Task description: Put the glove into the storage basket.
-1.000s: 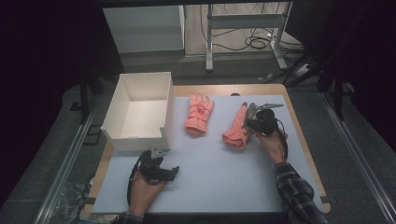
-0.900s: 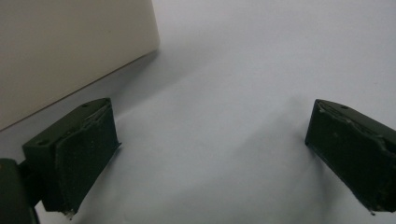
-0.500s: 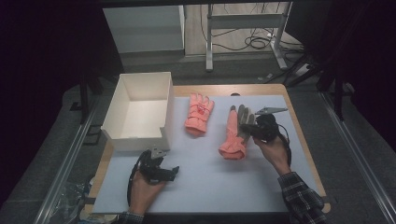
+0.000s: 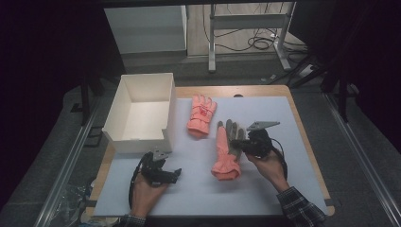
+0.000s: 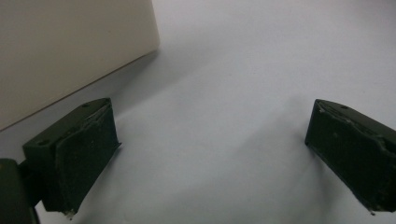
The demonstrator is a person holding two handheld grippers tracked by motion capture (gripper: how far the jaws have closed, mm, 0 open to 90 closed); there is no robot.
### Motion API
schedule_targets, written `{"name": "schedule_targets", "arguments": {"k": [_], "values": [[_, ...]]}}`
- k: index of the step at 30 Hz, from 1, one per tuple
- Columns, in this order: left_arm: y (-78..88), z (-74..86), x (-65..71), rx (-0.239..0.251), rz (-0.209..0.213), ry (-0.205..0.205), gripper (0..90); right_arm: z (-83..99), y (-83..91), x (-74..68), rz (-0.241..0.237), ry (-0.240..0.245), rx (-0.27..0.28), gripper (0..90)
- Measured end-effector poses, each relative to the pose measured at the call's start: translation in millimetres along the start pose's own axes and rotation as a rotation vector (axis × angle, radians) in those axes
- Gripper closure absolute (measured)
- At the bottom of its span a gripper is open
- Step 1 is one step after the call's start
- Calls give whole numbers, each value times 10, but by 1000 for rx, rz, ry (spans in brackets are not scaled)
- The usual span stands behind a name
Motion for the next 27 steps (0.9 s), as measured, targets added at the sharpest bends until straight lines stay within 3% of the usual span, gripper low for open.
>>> {"name": "schedule_targets", "arguments": {"k": [8,16,20,27], "values": [[2,1,-2,-1,3,6,29,131,-132,-169,-44,15,-20,886],[3,-1,-8,1,1,7,40,300,-232,-147,-48,9,-46,884],[2,-1,-6,1,0,6,38,323,-228,-132,-56,6,-43,873],[1,-6,-2,-7,-1,6,32,252,-117,-128,-22,50,-10,774]]}}
Point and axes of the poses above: each handheld gripper's, and its own axes: y roughly backward along the jaws, z roughly out of its underside, x roughly to its right, the point moved 2 cm from there along -y, roughly forward along the jaws, and after that the axes turned 14 degrees about y, right-handed, at the moved point
